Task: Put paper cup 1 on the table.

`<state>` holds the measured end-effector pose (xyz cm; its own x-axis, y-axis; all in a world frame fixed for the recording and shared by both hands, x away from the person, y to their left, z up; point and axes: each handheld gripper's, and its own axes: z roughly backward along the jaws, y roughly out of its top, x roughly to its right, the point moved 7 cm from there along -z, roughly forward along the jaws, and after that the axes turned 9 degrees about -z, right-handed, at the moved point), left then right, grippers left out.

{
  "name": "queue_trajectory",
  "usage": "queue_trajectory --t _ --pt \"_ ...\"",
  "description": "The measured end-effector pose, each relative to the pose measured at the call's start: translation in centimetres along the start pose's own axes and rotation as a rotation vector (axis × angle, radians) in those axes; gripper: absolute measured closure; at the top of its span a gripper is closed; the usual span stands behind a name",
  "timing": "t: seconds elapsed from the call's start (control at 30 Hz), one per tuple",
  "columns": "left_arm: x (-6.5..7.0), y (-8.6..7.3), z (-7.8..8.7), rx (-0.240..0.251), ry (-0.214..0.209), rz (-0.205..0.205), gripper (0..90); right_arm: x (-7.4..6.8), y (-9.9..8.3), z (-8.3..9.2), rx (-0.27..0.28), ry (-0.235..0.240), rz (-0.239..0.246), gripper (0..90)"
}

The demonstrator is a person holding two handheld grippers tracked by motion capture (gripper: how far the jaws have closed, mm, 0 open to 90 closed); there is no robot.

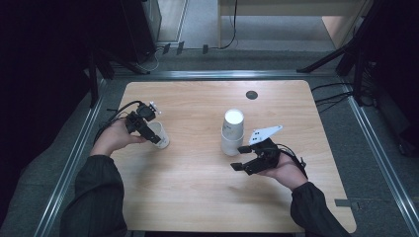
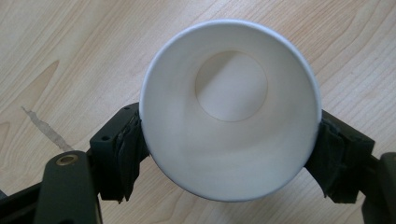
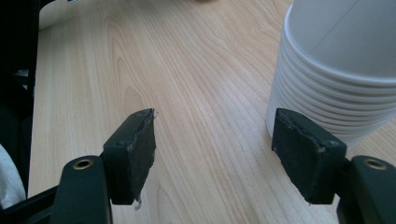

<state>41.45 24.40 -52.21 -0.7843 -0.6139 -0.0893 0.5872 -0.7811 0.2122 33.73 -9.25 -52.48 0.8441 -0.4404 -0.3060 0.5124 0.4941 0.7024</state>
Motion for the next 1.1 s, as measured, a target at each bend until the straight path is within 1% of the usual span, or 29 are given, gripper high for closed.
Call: queue_trajectory --t 0.27,0.47,0.7,0.77,0.83,0.87,1.0,1.1 --pt "0.16 0.30 -0.22 -0.007 0.010 -0.007 20.9 -0.01 -0.03 0.03 0.000 -0.003 0.002 30.7" --pt "0.23 0.63 -0.40 -0.002 0.016 -0.001 19.5 0.00 -0.06 0.01 -0.001 -0.003 0.003 30.7" --pt "0.14 0.66 -0.41 0.000 0.017 0.007 18.7 0.00 -0.10 0.10 -0.001 -0.002 -0.004 30.8" --pt "0.17 0.64 -0.42 0.006 0.004 0.016 18.5 0.02 -0.11 0.10 -0.001 0.000 -0.006 31.4" --pt "0.22 0.65 -0.40 0.011 -0.003 0.014 18.2 0.00 -0.15 0.07 -0.005 0.001 -0.003 31.5" --pt "0.29 0.68 -0.39 0.020 -0.015 0.018 18.1 -0.03 -0.16 0.04 -0.005 0.001 -0.003 31.5" --pt "0.26 0.59 -0.42 0.023 -0.016 0.021 15.9 -0.09 -0.15 -0.02 -0.007 0.004 -0.003 31.5" --pt "0.35 0.54 -0.37 0.033 -0.025 0.022 15.1 -0.09 -0.19 -0.02 -0.010 0.005 -0.007 31.7"
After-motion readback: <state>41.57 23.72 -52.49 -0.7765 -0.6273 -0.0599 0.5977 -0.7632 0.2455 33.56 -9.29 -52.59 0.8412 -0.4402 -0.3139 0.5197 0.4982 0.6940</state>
